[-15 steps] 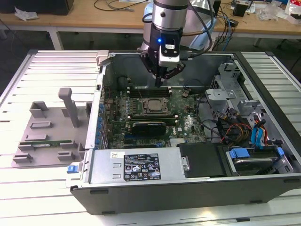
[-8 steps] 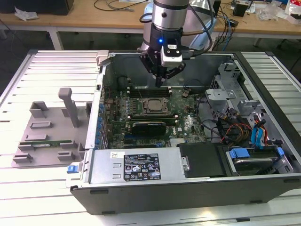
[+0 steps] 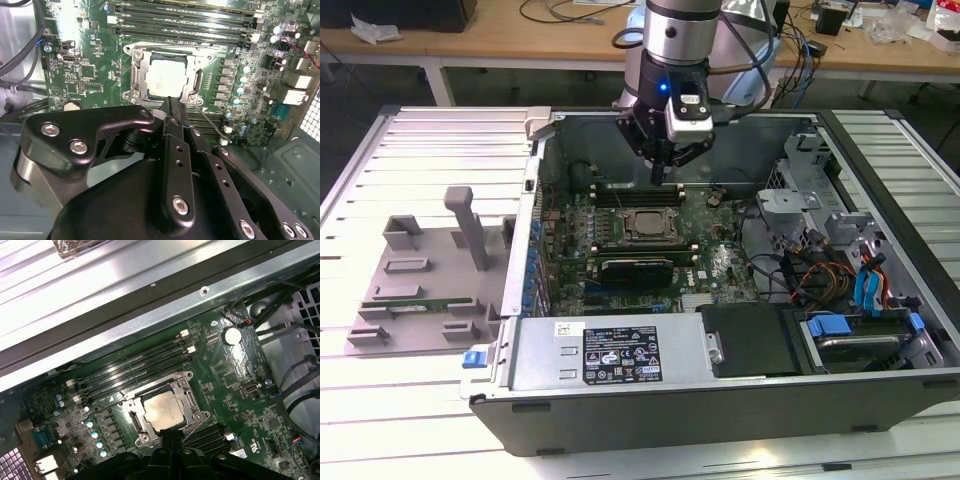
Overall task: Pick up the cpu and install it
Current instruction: 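Install the first cpu locking lever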
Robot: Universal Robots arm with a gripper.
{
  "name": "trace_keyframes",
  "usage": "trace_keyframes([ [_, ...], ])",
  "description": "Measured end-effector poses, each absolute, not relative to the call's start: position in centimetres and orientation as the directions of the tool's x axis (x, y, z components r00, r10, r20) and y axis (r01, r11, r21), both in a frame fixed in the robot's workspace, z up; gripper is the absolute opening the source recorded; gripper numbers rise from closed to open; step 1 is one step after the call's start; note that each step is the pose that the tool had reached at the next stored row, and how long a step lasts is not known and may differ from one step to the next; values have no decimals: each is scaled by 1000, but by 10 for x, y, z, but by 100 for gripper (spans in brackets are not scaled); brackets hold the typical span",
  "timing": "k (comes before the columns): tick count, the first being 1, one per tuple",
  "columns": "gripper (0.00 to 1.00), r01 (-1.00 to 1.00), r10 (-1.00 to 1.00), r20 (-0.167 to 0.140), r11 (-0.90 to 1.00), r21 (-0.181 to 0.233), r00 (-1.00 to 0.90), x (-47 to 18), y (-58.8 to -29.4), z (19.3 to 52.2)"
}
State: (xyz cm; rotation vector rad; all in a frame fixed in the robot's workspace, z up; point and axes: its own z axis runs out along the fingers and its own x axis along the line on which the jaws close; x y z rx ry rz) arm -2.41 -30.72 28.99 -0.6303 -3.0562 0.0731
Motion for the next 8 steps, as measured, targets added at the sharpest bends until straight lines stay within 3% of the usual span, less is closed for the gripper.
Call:
trace_keyframes([
  [8, 11, 319, 320, 10, 946, -50, -947, -24, -307, 290],
])
